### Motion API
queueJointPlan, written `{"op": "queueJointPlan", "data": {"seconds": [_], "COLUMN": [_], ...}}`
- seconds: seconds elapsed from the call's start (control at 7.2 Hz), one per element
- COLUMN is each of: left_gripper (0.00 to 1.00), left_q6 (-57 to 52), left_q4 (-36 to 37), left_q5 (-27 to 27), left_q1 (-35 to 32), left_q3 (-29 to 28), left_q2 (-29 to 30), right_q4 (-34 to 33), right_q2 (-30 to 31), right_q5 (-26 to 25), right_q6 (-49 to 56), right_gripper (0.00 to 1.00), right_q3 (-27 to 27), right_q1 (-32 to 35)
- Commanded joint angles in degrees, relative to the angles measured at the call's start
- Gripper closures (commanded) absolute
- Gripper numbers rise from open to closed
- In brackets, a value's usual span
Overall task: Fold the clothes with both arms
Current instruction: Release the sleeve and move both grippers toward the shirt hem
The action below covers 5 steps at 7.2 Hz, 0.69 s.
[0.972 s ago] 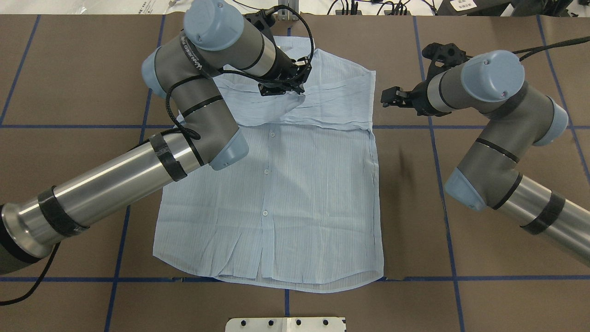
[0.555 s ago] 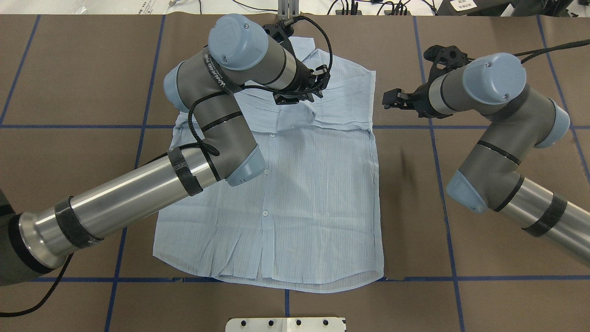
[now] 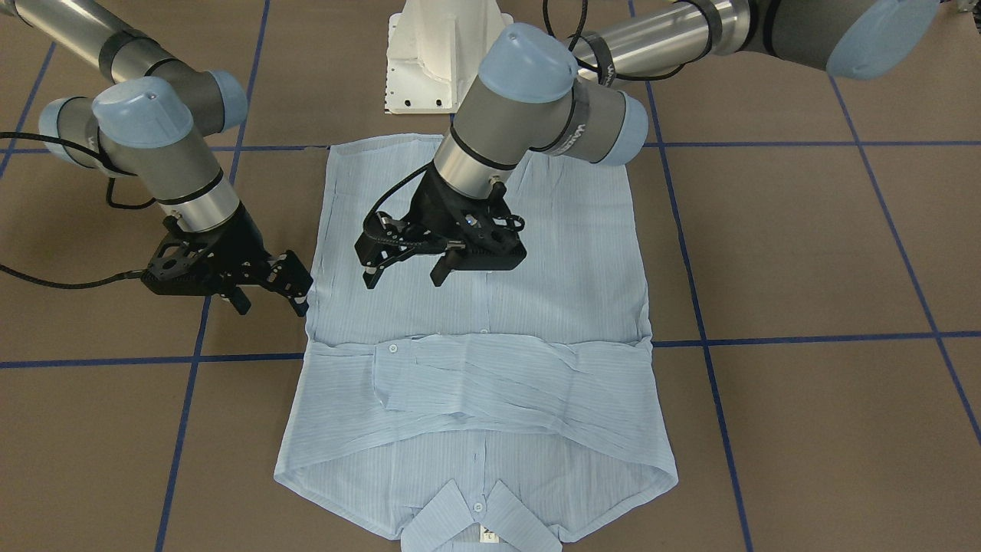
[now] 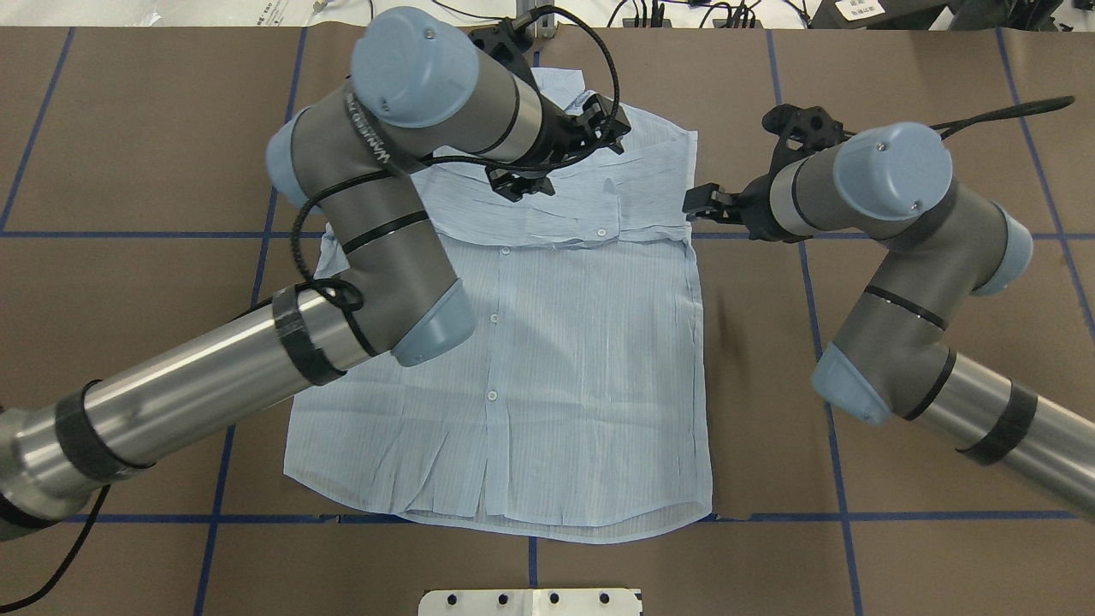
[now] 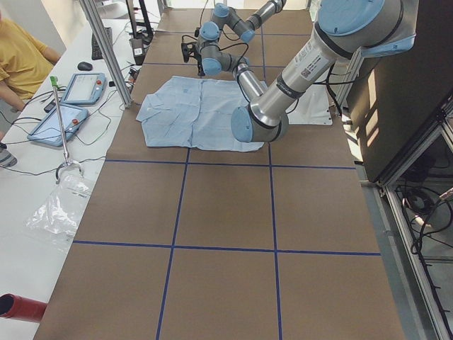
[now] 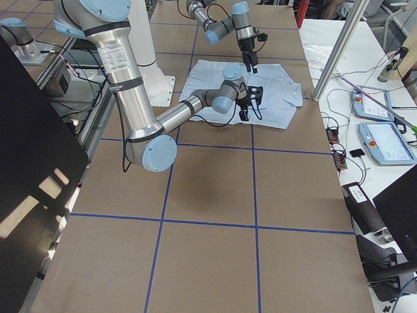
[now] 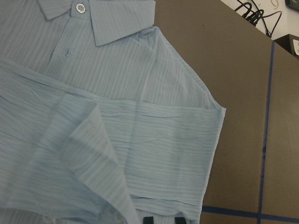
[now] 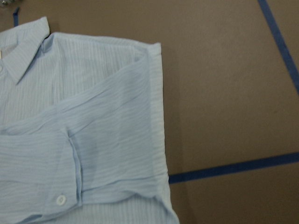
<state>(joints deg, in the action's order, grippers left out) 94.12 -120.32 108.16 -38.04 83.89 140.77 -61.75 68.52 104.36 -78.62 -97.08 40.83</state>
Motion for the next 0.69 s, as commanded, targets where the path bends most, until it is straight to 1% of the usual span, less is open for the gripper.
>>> {"op": "queueJointPlan", "data": {"seconds": [0.0, 0.14, 0.28, 0.42, 0.56], "left_gripper": [0.04, 0.04, 0.06, 0.06, 0.06], "left_q6": [-3.39, -9.43, -15.14, -19.11, -19.24], "left_q4": [1.66, 1.58, 1.05, 1.05, 1.14], "left_q5": [0.03, 0.21, 0.47, 0.56, 0.65], "left_q1": [-0.63, -2.81, -7.18, -9.4, -9.42], "left_q3": [10.74, 12.68, 15.22, 15.77, 16.12], "left_q2": [-9.53, -14.69, -21.0, -23.33, -24.05], "right_q4": [-0.74, -0.74, -2.05, -7.98, -13.52], "right_q2": [0.91, 3.35, 5.81, 6.8, 6.98], "right_q5": [-0.91, -2.74, -6.59, -10.28, -10.75], "right_q6": [-10.08, -12.84, -14.87, -17.59, -21.53], "right_gripper": [0.01, 0.01, 0.02, 0.02, 0.02], "right_q3": [-4.32, -6.43, -8.89, -13.44, -17.23], "right_q1": [-7.05, -10.91, -15.47, -20.13, -23.92]}}
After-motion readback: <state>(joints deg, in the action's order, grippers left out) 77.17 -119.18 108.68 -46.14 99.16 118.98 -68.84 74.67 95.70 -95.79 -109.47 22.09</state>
